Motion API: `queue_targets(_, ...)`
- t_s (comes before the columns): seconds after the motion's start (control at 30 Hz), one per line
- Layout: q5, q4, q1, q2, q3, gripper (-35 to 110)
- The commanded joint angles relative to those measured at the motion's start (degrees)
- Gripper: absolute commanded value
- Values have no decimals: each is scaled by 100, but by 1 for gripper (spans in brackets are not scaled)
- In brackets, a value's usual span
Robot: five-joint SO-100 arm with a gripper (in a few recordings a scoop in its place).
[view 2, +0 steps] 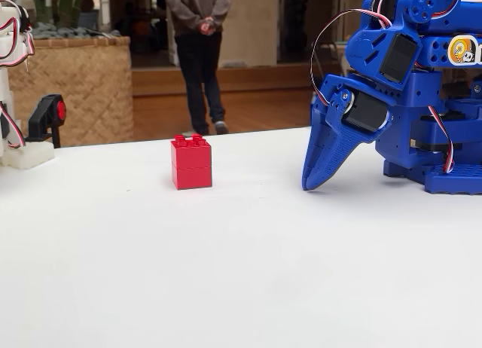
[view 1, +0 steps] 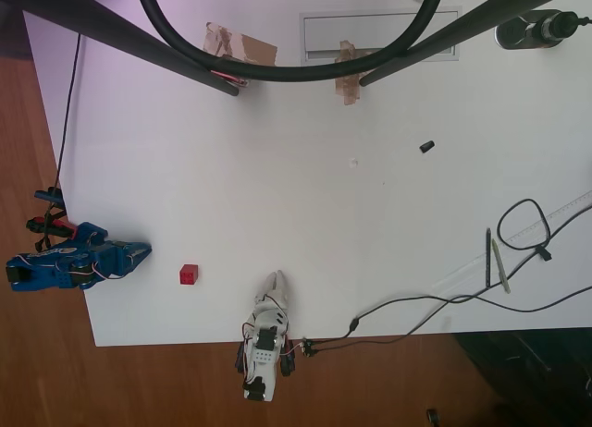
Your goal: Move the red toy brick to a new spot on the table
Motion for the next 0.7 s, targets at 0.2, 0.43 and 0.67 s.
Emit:
queue_targets(0.2, 176, -993, -35, -2936, -2602, 0)
queue_targets(0.43, 149, -1046, 369, -4799, -4966, 2)
queue_targets(0.67, -554, -1793, 958, -5370, -5511, 13)
